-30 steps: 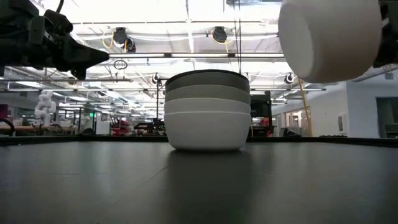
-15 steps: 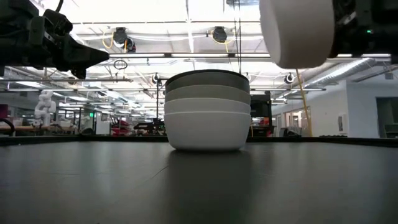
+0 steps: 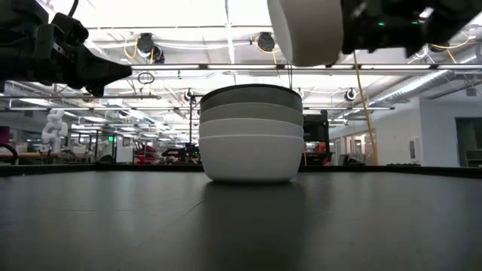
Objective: Nest bowls inside each other
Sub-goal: Stack the white bowl on top of the black bowl
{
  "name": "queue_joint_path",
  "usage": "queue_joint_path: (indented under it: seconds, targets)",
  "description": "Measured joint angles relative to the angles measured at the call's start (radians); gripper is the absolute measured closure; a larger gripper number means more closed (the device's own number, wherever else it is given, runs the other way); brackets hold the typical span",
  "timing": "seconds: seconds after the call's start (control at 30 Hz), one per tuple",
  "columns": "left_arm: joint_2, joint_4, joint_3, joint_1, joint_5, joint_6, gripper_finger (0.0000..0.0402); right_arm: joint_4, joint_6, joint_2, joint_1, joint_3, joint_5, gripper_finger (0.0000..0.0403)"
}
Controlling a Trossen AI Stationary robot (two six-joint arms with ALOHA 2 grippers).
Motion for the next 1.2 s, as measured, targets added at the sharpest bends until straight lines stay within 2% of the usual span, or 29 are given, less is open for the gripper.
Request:
queue_joint_path:
  seconds: [0.13,0.43,0.73,1.2]
  targets:
    - [0.0,0.0,0.0,0.0,0.0,0.004,0.038,-0.02,0.036,0.092,-0.064,0.131,-0.135,0.0403]
    - [0.0,-0.048,0.0,0.0,0.0,0.004,0.038,-0.276,0.026,0.283,-0.126,0.409,-0.191,0.0403]
    - [0.0,-0.048,0.0,0.0,0.0,0.004,0.038,-0.566,-0.022,0.446,-0.125,0.621,-0.189,0.0403]
    - [0.0,-0.051,0.0,0.0,0.0,0.026,0.038,-0.742,-0.023,0.582,-0.087,0.779,-0.187,0.0403]
